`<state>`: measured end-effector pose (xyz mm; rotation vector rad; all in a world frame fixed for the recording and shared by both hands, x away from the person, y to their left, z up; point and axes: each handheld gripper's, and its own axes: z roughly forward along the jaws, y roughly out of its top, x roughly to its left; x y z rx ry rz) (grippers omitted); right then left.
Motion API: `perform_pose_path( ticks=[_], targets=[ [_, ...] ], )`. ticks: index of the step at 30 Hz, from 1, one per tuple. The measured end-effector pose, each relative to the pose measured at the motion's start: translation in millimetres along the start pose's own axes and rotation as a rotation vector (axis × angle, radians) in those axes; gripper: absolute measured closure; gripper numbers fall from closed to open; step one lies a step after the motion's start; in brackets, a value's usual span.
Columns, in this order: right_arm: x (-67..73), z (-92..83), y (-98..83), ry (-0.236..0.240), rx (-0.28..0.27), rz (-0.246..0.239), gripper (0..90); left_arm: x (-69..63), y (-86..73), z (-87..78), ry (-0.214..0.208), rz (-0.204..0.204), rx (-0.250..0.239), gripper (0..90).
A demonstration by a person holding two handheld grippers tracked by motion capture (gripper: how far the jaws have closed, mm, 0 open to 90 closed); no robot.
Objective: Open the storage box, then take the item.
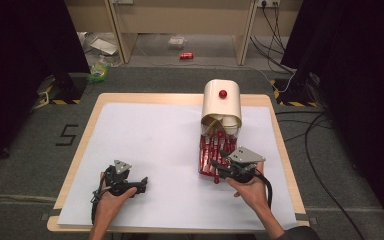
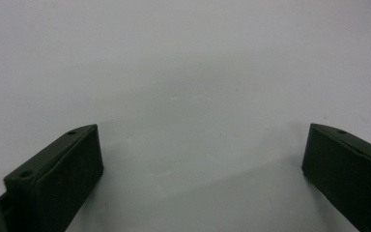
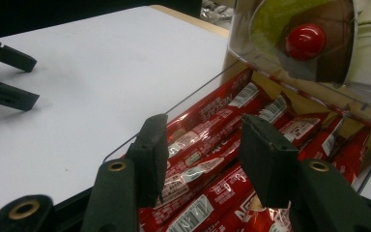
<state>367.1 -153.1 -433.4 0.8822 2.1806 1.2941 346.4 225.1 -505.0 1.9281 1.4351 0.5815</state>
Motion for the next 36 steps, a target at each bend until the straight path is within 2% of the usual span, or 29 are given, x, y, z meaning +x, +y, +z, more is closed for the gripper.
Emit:
perform_pose_path(
  ticks=[7, 17, 36],
  targets=[
    [-4.0, 9.3, 3.3, -0.006, 0.023, 0.019, 53.6, 0.0, 0.1, 0.1, 0.0, 0.0, 0.0, 0.0],
    [-3.1, 22.0, 9.9, -0.01, 0.045, 0.019, 52.9, 0.0, 0.0, 0.0, 0.0, 0.001, 0.001, 0.0],
    [-4.9, 26.9, 9.6, -0.014, 0.072, 0.024, 53.4, 0.1, 0.0, 0.0, -0.001, 0.0, 0.0, 0.0]
  ],
)
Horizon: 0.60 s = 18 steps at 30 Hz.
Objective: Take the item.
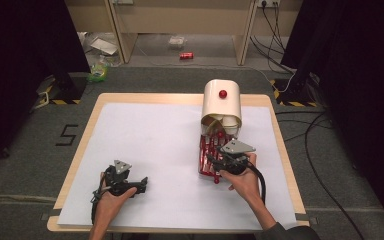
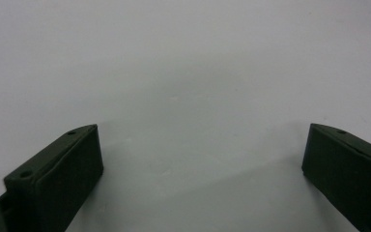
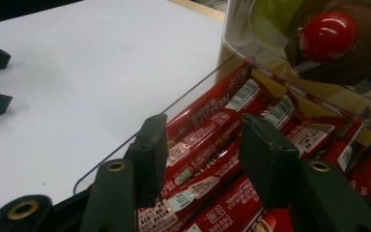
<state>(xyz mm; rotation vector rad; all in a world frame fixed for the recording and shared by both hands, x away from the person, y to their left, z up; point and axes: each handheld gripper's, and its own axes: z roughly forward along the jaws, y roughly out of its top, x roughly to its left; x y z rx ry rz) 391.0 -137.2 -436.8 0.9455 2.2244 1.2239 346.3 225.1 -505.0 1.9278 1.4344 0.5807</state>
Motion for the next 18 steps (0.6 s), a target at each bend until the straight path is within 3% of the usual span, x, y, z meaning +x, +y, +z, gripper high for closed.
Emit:
perform_pose_path(
  ticks=[9, 18],
  targets=[
    [3.2, 8.3, -3.2, -0.035, 0.059, -0.018, 53.7, -0.2, -0.1, -0.1, 0.0, -0.003, -0.002, 0.0],
    [-0.8, 16.7, -7.6, -0.063, 0.08, 0.007, 56.2, -0.2, -0.1, -0.2, 0.001, -0.002, 0.0, 0.0]
  ],
)
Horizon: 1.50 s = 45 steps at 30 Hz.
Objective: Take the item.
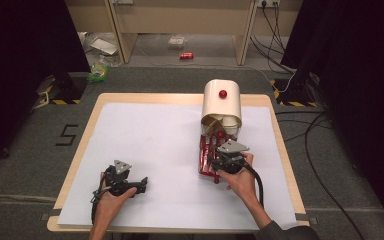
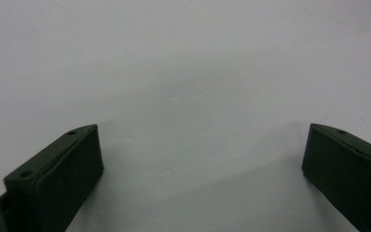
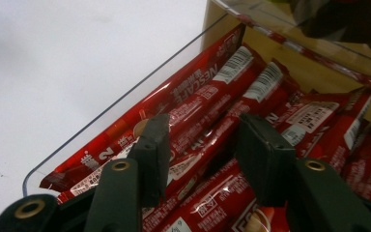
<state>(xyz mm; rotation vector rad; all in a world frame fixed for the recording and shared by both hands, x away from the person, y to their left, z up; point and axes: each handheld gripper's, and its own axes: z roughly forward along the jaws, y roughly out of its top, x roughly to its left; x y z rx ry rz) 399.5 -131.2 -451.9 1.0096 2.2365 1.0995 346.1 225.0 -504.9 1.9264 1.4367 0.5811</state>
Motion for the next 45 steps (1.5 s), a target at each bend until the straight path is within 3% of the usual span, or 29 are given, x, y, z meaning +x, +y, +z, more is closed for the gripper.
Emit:
perform_pose_path(
  ticks=[8, 12, 18, 27, 35, 45],
  targets=[
    [0.1, 4.8, -0.5, 0.02, 0.006, 0.025, 61.5, 0.0, 0.0, 0.0, 0.0, 0.001, 0.0, 0.0],
    [-1.9, 3.8, -2.5, 0.019, -0.014, 0.025, 75.7, 0.1, 0.0, 0.1, -0.001, 0.0, -0.001, 0.0],
    [-9.8, -4.3, -1.2, 0.024, -0.04, 0.026, 85.7, 0.2, 0.0, 0.1, -0.001, 0.0, -0.001, 0.0],
    [-17.4, -25.3, -2.9, 0.058, -0.059, 0.03, 88.3, 0.7, -0.2, -0.3, -0.003, -0.002, -0.003, 0.4],
    [-21.3, -42.5, -12.7, 0.057, -0.074, 0.003, 88.8, 0.7, -0.2, -0.3, -0.003, -0.005, -0.006, 0.7],
    [-20.2, -62.4, -17.3, 0.07, -0.113, 0.02, 88.8, 1.3, -0.3, -0.7, -0.005, -0.006, -0.006, 0.8]
  ],
)
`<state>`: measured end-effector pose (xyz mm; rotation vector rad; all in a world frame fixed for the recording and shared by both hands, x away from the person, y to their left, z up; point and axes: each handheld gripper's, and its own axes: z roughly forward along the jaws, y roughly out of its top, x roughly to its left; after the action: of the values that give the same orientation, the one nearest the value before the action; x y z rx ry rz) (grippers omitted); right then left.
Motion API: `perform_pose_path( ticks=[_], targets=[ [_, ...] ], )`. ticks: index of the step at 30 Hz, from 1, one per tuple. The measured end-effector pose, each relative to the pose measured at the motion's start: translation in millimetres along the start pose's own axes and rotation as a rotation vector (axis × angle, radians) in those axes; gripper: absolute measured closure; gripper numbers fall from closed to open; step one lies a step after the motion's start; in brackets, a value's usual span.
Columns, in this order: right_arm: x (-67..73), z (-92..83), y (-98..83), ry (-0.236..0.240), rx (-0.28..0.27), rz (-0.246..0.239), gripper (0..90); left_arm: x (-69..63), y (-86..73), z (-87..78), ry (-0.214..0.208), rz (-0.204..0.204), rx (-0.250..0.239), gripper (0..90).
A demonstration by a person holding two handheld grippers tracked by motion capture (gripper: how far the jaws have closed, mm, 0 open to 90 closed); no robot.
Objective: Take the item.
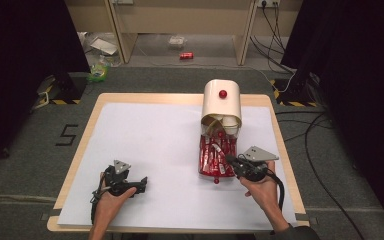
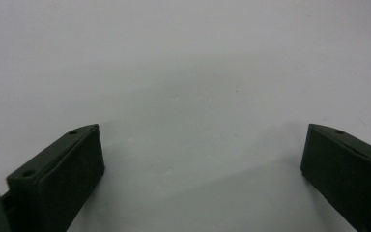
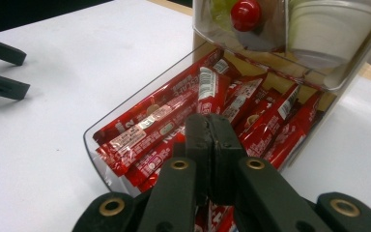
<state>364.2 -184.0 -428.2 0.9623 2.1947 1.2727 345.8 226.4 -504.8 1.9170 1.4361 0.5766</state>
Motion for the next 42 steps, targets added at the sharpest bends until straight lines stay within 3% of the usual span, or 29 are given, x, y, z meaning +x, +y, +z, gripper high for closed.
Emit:
perform_pose_path(
  ticks=[15, 24, 36, 42],
  targets=[
    [-9.9, -42.6, -15.8, -0.033, -0.065, 0.044, 88.7, -0.1, 0.0, 0.0, 0.0, -0.001, -0.001, 0.9],
    [-28.8, -66.1, -34.9, -0.105, -0.07, 0.08, 88.7, -0.3, 0.0, 0.2, 0.001, -0.001, -0.001, 0.8],
    [-49.3, -73.5, -50.5, -0.185, -0.046, 0.101, 88.6, 0.1, -0.1, 0.0, -0.001, -0.002, -0.002, 0.9],
    [-55.4, -69.4, -57.7, -0.192, -0.019, 0.116, 88.5, 0.0, 0.0, 0.0, 0.0, -0.001, -0.001, 1.0]
  ],
)
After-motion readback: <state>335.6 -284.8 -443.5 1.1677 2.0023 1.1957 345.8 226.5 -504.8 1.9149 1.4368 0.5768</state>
